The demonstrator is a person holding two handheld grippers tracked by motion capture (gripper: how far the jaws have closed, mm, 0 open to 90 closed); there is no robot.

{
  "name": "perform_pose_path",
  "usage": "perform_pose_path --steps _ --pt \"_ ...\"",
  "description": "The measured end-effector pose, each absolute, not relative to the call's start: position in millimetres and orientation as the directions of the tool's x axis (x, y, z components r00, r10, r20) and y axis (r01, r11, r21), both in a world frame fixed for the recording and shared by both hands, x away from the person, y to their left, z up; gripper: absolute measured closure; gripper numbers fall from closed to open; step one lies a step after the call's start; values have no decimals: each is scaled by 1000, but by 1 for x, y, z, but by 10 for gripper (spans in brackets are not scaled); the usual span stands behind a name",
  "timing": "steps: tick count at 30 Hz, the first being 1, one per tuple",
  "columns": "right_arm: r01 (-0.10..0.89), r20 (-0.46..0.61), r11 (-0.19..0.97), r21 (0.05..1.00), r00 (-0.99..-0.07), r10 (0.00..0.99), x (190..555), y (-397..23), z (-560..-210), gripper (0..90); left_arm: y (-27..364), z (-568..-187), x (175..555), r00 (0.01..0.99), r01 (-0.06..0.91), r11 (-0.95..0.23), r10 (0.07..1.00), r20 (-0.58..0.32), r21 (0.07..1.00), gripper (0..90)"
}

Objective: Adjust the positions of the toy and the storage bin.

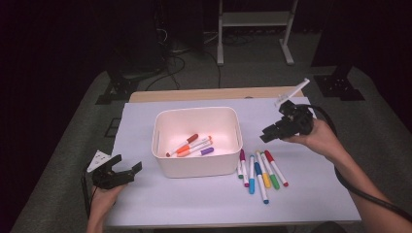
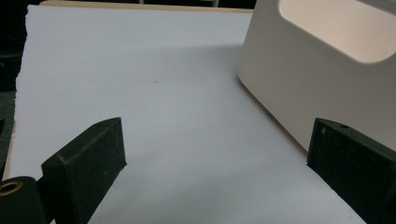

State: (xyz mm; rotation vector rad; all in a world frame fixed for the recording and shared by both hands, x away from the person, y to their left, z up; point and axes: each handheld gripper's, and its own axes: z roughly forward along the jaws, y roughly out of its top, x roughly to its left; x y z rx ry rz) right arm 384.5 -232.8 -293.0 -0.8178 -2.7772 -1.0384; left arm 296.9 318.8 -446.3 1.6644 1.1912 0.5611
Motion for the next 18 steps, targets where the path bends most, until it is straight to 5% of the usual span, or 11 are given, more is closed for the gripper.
perform_pose_path --steps 18 --pt "689 355 547 475 -719 597 379 -280 -414 589 322 -447 296 404 448 -35 900 -167 893 30"
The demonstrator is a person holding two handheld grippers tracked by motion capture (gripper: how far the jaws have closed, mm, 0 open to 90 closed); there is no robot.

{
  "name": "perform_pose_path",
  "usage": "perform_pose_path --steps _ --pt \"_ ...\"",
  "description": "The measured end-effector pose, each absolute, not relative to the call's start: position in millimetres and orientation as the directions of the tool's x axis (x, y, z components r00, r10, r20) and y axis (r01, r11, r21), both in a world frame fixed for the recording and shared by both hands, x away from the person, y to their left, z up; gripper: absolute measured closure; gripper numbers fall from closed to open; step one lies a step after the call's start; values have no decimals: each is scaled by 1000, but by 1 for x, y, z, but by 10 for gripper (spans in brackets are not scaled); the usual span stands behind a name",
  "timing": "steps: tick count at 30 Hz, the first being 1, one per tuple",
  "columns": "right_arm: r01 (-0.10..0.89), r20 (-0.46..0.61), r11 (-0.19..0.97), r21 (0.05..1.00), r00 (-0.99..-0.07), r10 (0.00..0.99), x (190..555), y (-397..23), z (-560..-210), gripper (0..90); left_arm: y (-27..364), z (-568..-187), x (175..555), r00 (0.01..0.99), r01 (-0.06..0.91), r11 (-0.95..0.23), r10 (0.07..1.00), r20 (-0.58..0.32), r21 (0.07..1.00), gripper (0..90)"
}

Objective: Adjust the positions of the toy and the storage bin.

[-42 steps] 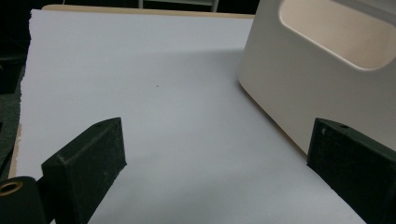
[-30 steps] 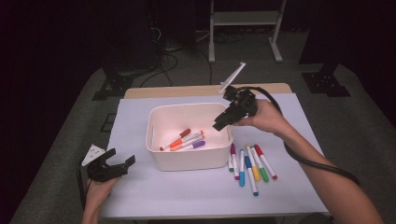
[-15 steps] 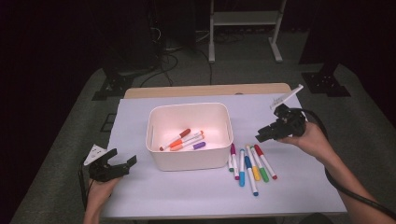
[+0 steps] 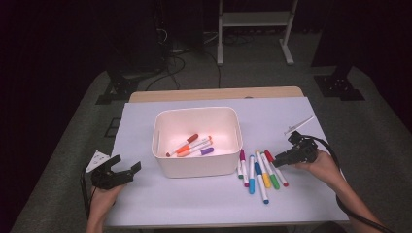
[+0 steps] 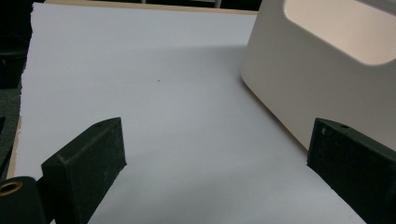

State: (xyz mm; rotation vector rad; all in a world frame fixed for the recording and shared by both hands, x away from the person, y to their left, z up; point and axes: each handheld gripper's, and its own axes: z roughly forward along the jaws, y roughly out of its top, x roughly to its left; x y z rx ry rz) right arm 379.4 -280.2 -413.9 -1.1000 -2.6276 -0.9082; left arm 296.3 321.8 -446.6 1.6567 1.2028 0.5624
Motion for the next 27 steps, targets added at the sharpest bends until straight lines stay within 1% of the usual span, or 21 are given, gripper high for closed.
perform_pose_path --steps 4,6,9,12,16,20,24,27 --pt "695 346 550 463 -713 610 379 -278 -424 583 322 -447 296 402 448 -33 900 -169 894 30" --pt "691 326 556 462 -715 618 379 -275 -428 574 323 -446 296 402 449 -32 900 -169 893 30" --pt "682 283 567 463 -719 635 378 -273 -432 584 323 -446 296 402 446 -31 900 -169 894 30" --pt "678 265 570 463 -720 641 378 -272 -434 605 323 -446 296 401 447 -30 900 -170 894 31" --pt "687 269 556 468 -710 651 377 -274 -435 637 323 -446 296 403 446 -31 900 -169 895 30" --pt "693 273 550 467 -704 655 378 -278 -435 701 323 -446 296 404 444 -32 899 -168 895 31" --pt "706 278 537 462 -690 669 379 -283 -435 716 324 -445 295 402 442 -28 900 -170 896 30" --pt "713 263 536 452 -681 683 377 -286 -435 750 324 -445 295 401 442 -26 900 -172 897 31"
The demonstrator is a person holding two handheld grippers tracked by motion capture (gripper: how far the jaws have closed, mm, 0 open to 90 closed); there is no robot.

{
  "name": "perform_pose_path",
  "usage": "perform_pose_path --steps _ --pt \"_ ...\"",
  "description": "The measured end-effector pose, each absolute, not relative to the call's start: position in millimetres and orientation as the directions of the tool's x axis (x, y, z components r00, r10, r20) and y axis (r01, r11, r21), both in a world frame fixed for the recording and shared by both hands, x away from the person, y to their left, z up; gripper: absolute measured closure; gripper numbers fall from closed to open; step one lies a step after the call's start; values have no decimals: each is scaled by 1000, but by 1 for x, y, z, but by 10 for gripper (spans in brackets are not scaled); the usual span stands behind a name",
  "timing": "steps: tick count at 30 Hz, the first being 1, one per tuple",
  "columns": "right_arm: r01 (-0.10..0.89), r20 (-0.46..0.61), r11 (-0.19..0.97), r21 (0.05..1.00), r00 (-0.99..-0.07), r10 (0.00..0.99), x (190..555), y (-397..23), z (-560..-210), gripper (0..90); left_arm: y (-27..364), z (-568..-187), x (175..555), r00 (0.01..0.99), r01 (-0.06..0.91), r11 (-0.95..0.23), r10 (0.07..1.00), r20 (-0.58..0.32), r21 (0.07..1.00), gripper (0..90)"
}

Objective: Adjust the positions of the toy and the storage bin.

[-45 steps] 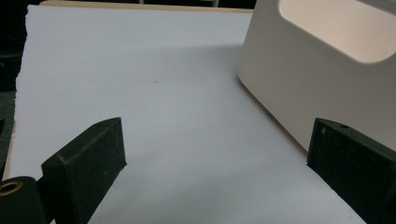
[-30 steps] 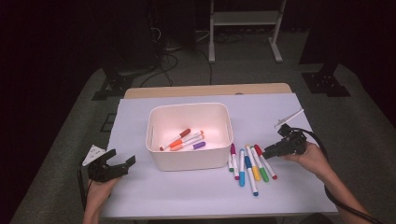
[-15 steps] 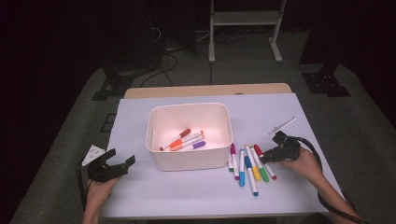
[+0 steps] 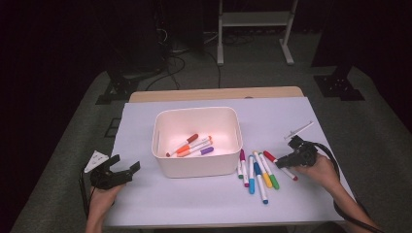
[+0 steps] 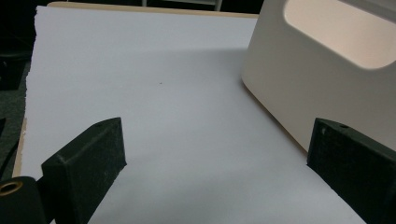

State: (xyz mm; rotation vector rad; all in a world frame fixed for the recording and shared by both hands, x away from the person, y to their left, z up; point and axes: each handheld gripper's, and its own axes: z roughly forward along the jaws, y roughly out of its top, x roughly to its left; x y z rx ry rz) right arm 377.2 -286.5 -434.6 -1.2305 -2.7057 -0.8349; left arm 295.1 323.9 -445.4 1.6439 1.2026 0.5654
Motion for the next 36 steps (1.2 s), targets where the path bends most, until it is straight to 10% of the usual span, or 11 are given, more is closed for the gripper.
perform_pose_path --steps 36 --pt "676 418 494 546 -731 539 379 -294 -347 757 321 -446 296 407 445 -36 898 -166 895 30"
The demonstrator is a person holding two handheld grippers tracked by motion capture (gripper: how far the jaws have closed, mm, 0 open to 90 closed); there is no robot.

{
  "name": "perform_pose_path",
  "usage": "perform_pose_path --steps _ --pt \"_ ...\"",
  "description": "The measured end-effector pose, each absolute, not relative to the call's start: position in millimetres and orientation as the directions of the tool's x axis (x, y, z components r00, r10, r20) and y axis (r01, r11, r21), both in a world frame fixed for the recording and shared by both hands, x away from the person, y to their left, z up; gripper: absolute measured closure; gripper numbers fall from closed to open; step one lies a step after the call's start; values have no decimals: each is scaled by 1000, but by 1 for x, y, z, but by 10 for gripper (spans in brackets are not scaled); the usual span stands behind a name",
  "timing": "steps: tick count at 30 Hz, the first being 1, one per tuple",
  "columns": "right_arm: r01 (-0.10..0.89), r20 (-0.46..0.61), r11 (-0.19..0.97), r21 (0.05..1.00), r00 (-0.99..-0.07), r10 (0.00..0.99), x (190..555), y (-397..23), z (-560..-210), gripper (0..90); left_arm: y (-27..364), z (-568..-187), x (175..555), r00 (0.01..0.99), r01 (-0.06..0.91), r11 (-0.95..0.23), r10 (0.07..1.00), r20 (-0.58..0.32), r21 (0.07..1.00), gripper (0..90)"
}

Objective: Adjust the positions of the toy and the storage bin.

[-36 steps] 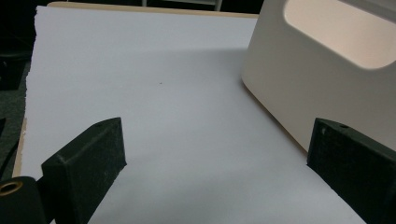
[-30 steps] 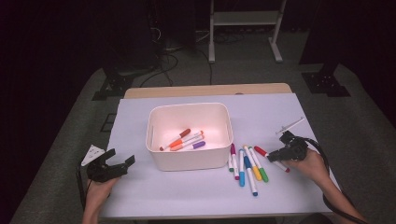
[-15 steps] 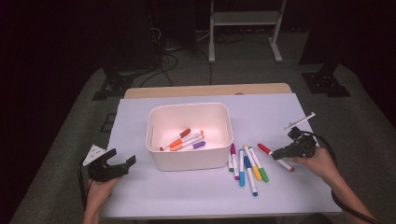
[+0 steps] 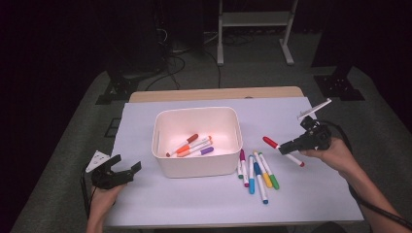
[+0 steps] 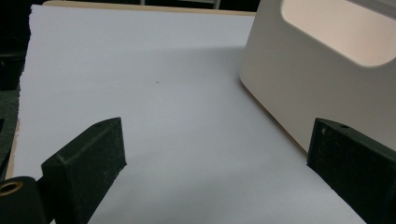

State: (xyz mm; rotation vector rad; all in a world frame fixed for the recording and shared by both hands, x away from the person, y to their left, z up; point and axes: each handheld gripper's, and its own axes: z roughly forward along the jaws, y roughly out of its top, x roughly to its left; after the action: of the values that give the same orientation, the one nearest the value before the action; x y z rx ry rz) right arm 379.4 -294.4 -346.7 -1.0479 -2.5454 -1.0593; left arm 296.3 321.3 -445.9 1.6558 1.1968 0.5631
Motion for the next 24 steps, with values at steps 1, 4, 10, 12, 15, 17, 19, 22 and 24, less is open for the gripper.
perform_pose_path --steps 1,4,10,12,15,17,19,22,24 --pt "669 420 496 554 -739 527 380 -293 -341 757 321 -446 296 408 444 -37 898 -165 895 30" --pt "648 408 509 566 -757 511 381 -285 -326 757 321 -446 296 408 444 -36 898 -167 895 30" --pt "607 387 542 581 -792 471 385 -264 -299 758 320 -446 297 411 442 -34 896 -169 897 30" --pt "596 381 551 584 -801 463 387 -256 -292 757 321 -446 297 409 442 -31 896 -171 896 30" --pt "578 374 568 586 -815 444 390 -244 -284 757 322 -445 297 407 443 -31 897 -170 896 29" --pt "568 373 576 588 -822 430 392 -235 -278 757 322 -445 297 406 442 -27 898 -173 896 29" --pt "554 371 589 588 -832 413 394 -224 -272 757 322 -445 297 406 441 -28 898 -172 897 29" --pt "535 368 607 587 -845 388 398 -209 -266 757 321 -445 298 408 439 -31 897 -169 898 28" --pt "524 368 618 586 -852 373 401 -200 -263 757 321 -445 298 408 440 -32 897 -168 898 25"
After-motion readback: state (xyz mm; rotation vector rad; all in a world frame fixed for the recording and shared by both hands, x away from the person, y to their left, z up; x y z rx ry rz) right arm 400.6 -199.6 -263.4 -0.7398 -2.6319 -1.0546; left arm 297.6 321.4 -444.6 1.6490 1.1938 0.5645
